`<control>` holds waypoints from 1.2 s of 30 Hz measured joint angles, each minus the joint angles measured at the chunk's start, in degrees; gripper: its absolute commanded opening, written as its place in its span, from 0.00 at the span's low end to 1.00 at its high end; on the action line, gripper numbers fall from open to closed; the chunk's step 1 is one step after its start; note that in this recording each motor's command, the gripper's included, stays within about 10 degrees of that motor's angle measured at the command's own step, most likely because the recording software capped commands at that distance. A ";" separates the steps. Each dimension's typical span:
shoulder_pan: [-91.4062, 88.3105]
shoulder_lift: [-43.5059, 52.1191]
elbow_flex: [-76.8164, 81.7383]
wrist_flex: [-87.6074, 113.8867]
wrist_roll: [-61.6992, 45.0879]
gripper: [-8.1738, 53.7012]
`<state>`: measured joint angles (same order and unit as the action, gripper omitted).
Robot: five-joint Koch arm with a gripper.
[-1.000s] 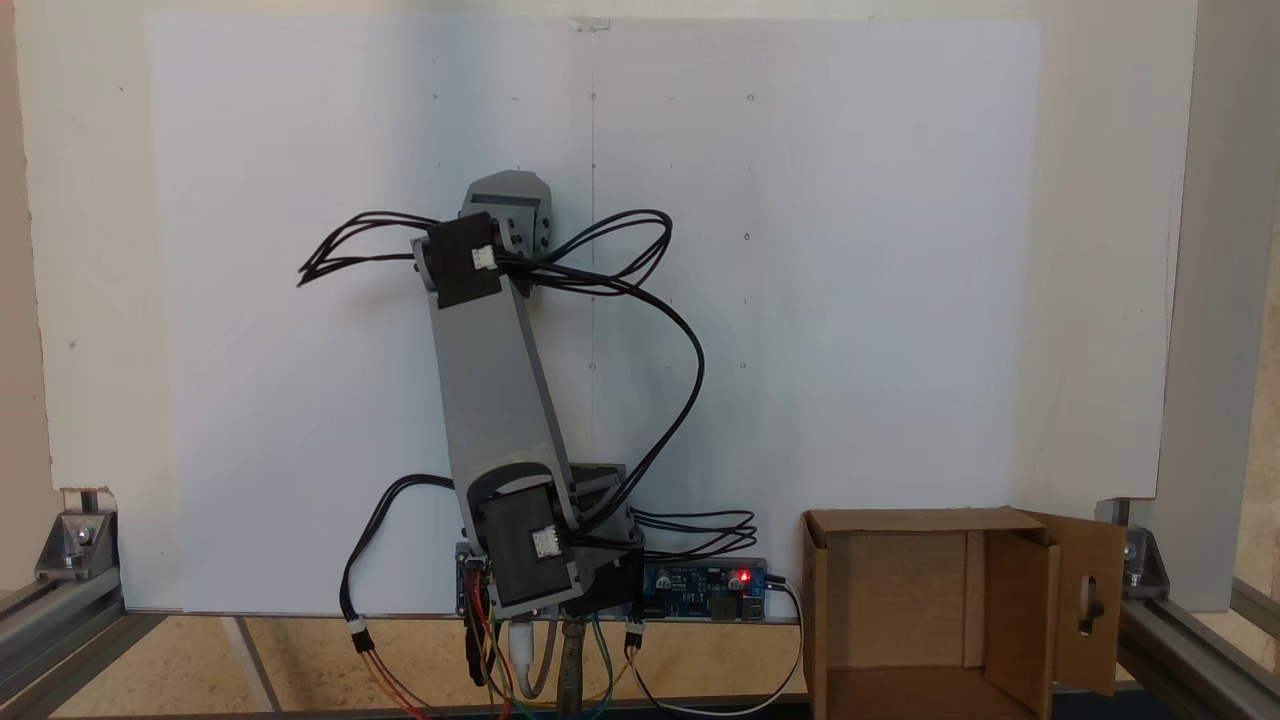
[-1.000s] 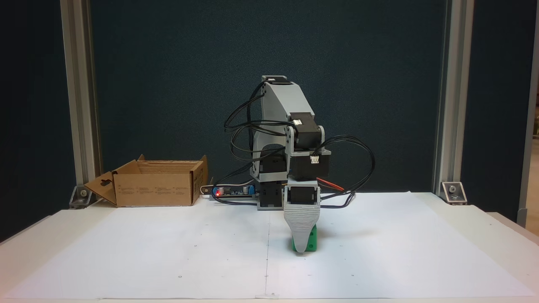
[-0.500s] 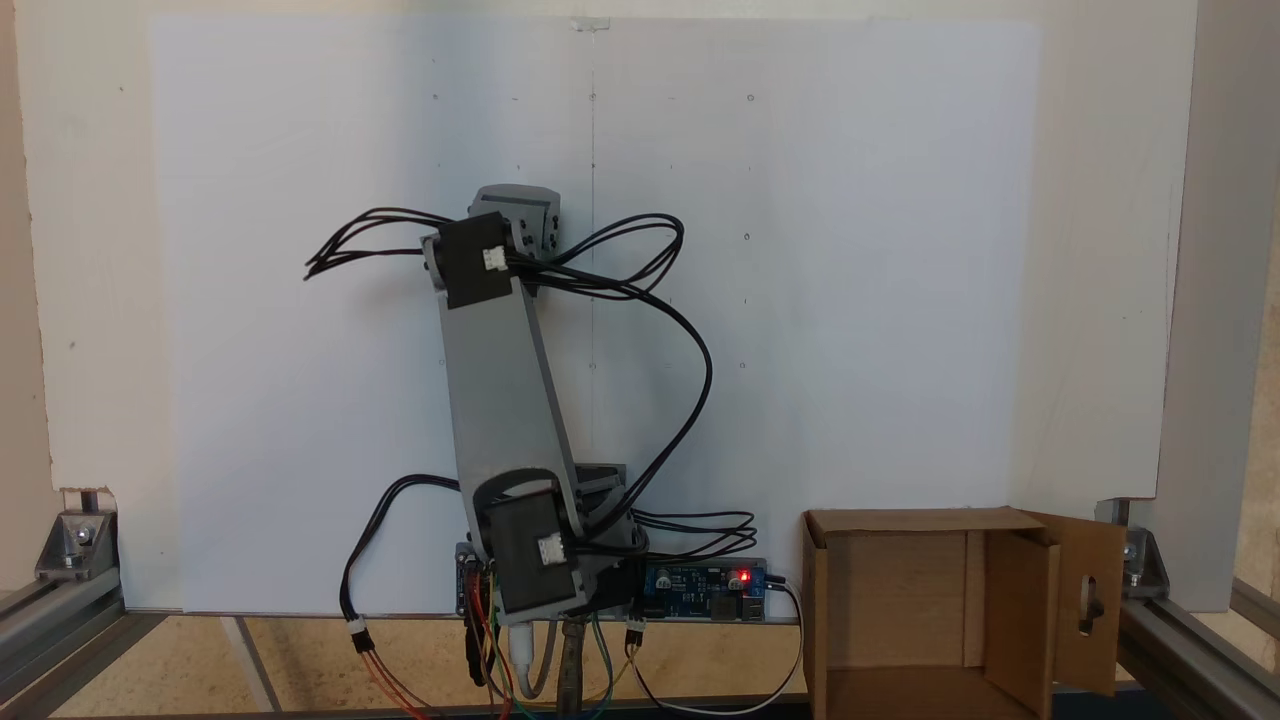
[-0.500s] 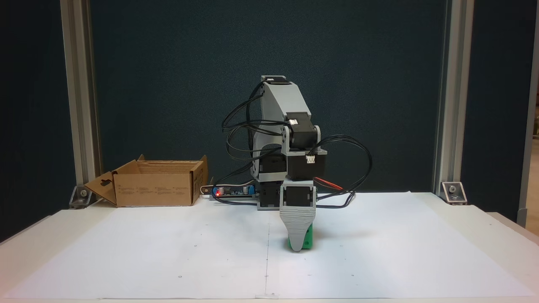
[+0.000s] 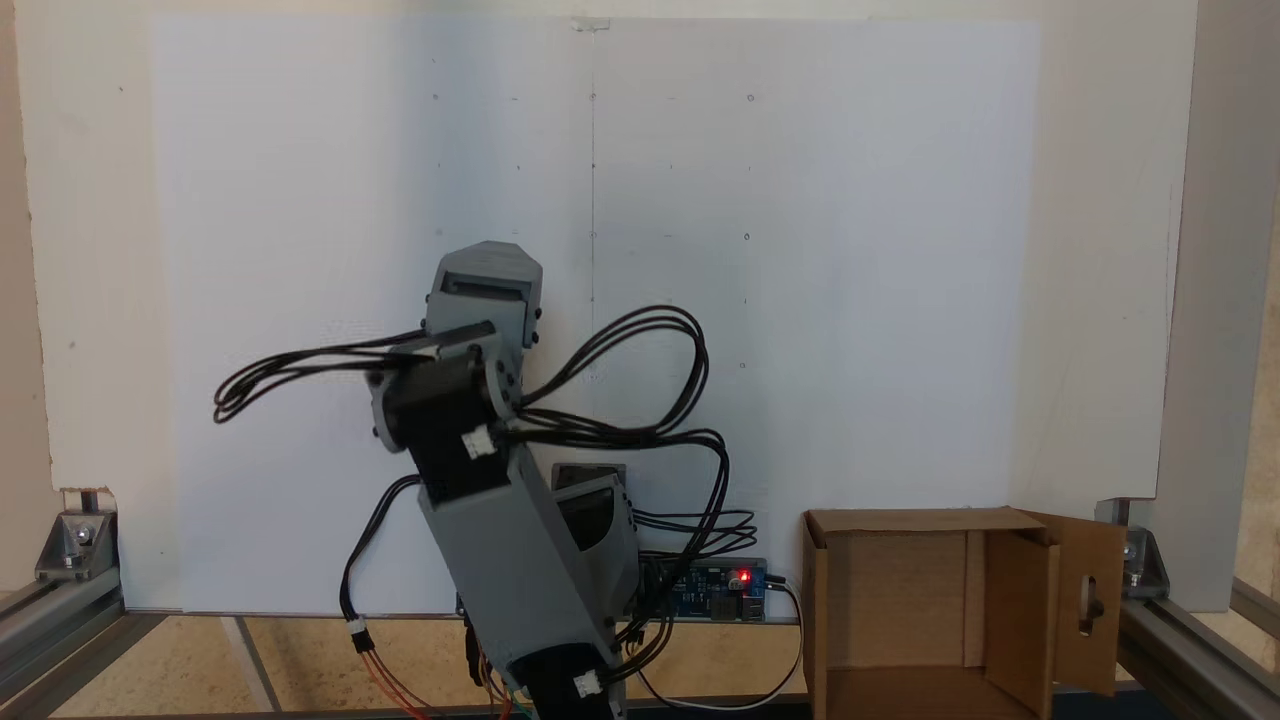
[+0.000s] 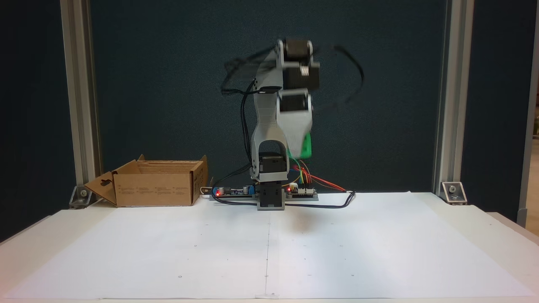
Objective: Grasp a green dice and put it in the bin.
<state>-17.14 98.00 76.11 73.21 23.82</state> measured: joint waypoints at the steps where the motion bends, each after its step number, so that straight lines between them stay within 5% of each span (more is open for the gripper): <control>1: 0.26 0.00 -2.81 1.41 0.00 0.32; 12: 19.25 -3.69 -12.83 2.72 -1.67 0.32; 21: 53.35 -17.05 -12.83 -4.66 -20.13 0.32; 36: 101.25 -17.58 -12.83 -7.03 -42.80 0.32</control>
<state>84.11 80.42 63.28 66.18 -18.98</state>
